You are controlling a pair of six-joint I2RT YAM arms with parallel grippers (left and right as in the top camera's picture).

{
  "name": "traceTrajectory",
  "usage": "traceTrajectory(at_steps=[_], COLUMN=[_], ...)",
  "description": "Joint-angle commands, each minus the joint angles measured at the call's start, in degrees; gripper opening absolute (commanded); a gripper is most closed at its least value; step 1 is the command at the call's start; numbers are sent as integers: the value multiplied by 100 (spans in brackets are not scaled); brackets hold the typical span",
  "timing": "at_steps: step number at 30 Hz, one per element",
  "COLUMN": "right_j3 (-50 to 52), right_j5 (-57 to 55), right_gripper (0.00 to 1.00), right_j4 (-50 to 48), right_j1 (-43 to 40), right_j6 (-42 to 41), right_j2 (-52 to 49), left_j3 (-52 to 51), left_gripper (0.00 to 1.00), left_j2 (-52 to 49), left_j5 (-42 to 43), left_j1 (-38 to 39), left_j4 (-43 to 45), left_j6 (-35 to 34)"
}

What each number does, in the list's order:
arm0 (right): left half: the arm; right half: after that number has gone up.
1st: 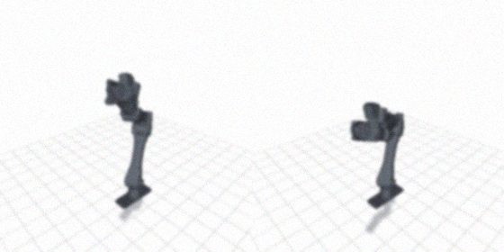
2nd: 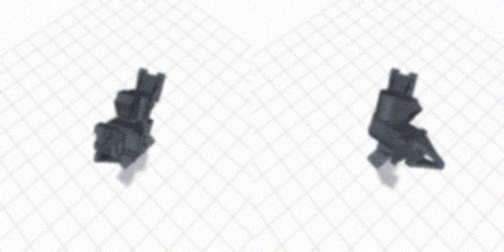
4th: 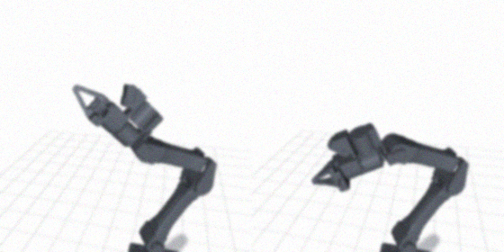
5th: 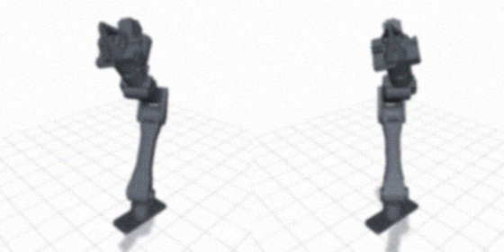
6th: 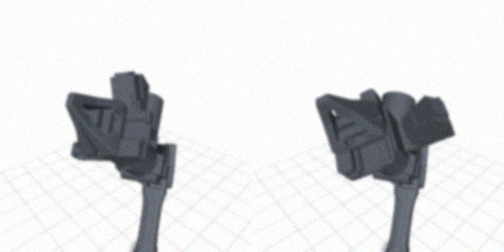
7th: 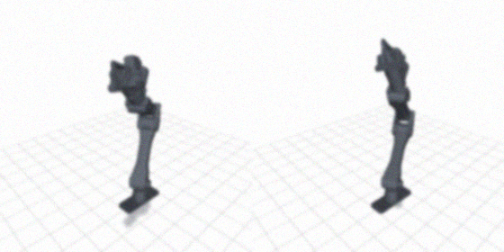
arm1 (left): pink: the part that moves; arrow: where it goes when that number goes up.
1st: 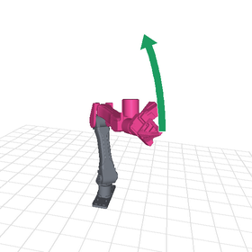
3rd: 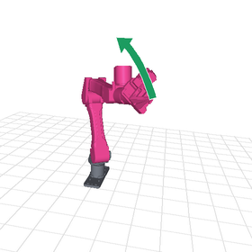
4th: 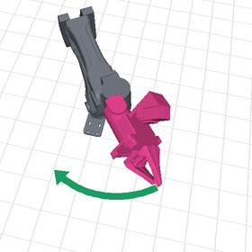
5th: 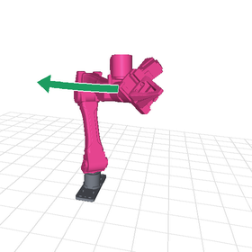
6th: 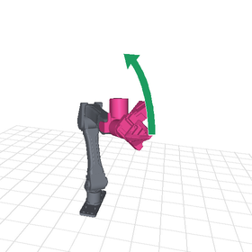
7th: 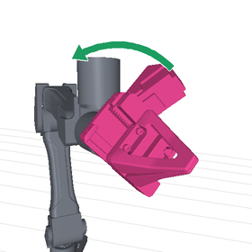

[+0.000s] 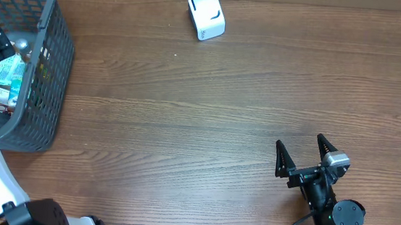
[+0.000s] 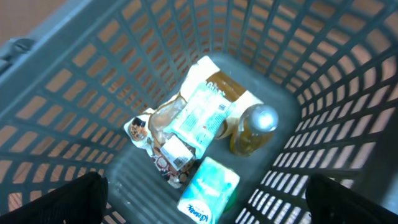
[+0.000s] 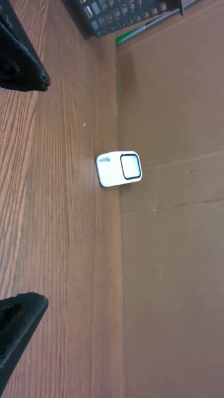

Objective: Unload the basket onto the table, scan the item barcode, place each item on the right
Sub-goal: 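Move the left gripper over the basket and lower it inside, then grasp the green-lidded Knorr jar in the basket with the left gripper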

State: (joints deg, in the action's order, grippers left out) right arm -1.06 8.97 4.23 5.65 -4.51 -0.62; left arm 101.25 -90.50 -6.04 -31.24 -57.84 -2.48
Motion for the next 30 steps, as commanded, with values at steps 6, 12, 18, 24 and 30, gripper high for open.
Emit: traceTrajectory(at_steps=[6, 12, 18, 24, 30], right_j3=[61, 61, 61, 61, 61], right_j5=[-33, -33, -33, -31, -31], right_gripper=[100, 100, 100, 100, 100], right_j4=[-26, -24, -24, -24, -24], right_j1=[-26, -26, -26, -26, -26], right_j6=[7, 7, 7, 7, 7], right_j2=[46, 46, 46, 46, 46], left_j3=[114, 114, 111, 111, 111], left_gripper=[100, 100, 100, 100, 100], left_j2=[-468, -870, -1408, -2000, -2492], left_j5=[55, 409, 507, 651, 1104], left_j1=[-37, -35, -35, -35, -35], left_j4=[-208, -334, -605, -833, -979], left_j6=[581, 1056, 1432, 1582, 1753])
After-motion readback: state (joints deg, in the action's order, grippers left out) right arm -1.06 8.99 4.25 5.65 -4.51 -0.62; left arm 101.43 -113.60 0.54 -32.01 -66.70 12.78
